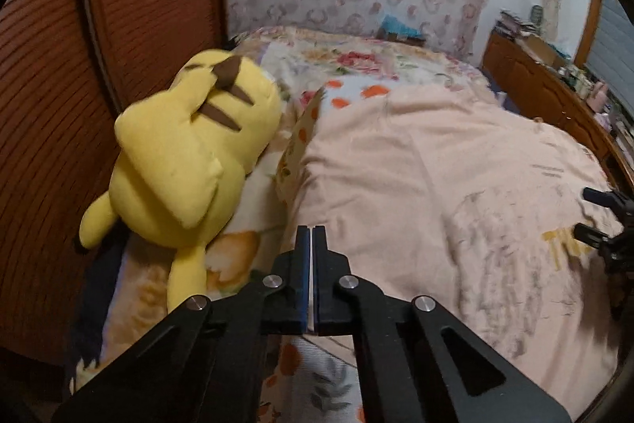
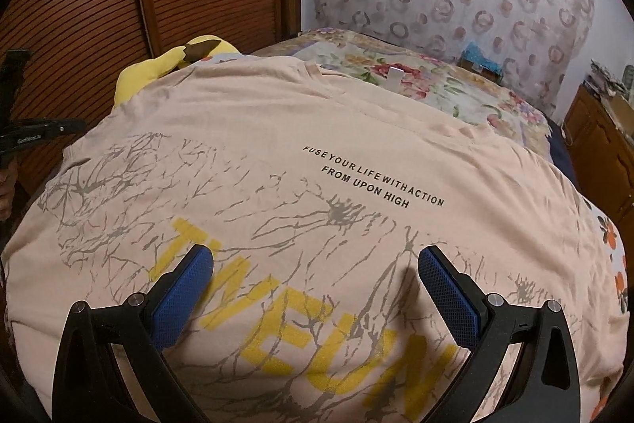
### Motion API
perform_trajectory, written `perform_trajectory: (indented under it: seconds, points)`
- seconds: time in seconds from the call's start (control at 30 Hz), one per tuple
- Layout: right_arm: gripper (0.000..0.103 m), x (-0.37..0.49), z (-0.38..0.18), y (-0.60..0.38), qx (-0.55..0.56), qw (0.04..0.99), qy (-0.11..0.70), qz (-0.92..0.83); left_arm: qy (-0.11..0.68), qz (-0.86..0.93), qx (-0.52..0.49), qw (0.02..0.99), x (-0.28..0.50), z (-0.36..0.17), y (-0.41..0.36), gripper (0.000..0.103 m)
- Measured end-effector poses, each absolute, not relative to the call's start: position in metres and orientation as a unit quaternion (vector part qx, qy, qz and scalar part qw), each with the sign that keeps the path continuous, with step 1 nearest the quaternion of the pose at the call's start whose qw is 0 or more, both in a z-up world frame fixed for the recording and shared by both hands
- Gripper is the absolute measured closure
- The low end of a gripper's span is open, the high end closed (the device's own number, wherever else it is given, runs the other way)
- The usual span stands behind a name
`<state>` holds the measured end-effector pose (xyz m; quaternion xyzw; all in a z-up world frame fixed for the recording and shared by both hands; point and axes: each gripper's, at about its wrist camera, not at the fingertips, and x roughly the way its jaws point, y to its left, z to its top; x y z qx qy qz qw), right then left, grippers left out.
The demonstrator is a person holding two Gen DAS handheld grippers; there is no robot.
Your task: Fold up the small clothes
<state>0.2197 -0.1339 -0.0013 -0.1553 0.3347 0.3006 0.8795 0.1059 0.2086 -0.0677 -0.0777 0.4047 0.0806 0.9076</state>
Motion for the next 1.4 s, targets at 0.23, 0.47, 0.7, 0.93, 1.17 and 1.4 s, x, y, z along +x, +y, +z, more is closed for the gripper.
perform_trajectory:
  seconds: [0.23, 0.47, 0.7, 0.93, 1.17, 1.4]
  points:
    - [0.000, 0.220, -0.003, -0.135, -0.145, 0.881, 0.334, 0.301, 0.413, 0.084, -0.088, 0.902, 0.112, -0.065, 0.219, 0.078]
    - [0.000, 0.222, -0.003, -0.134, -0.142, 0.882, 0.334, 0.300, 0.462, 0.059, -0.131, 0.875, 0.123, -0.099, 0.227, 0.061]
    - [0.000, 0.222, -0.004, -0.134, -0.141, 0.883, 0.334, 0.299, 0.456, 0.056, -0.064, 0.886, 0.126, -0.093, 0.215, 0.101]
    - [0.000, 0.223, -0.005, -0.136, -0.141, 0.880, 0.337, 0.304, 0.417, 0.085, -0.024, 0.905, 0.115, -0.064, 0.210, 0.101]
    - [0.000, 0.225, -0.004, -0.139, -0.133, 0.882, 0.337, 0.303, 0.378, 0.035, -0.021, 0.925, 0.123, -0.020, 0.179, 0.101]
    - [0.000, 0.228, -0.005, -0.144, -0.114, 0.884, 0.341, 0.300, 0.342, -0.071, -0.016, 0.937, 0.146, 0.017, 0.111, 0.101]
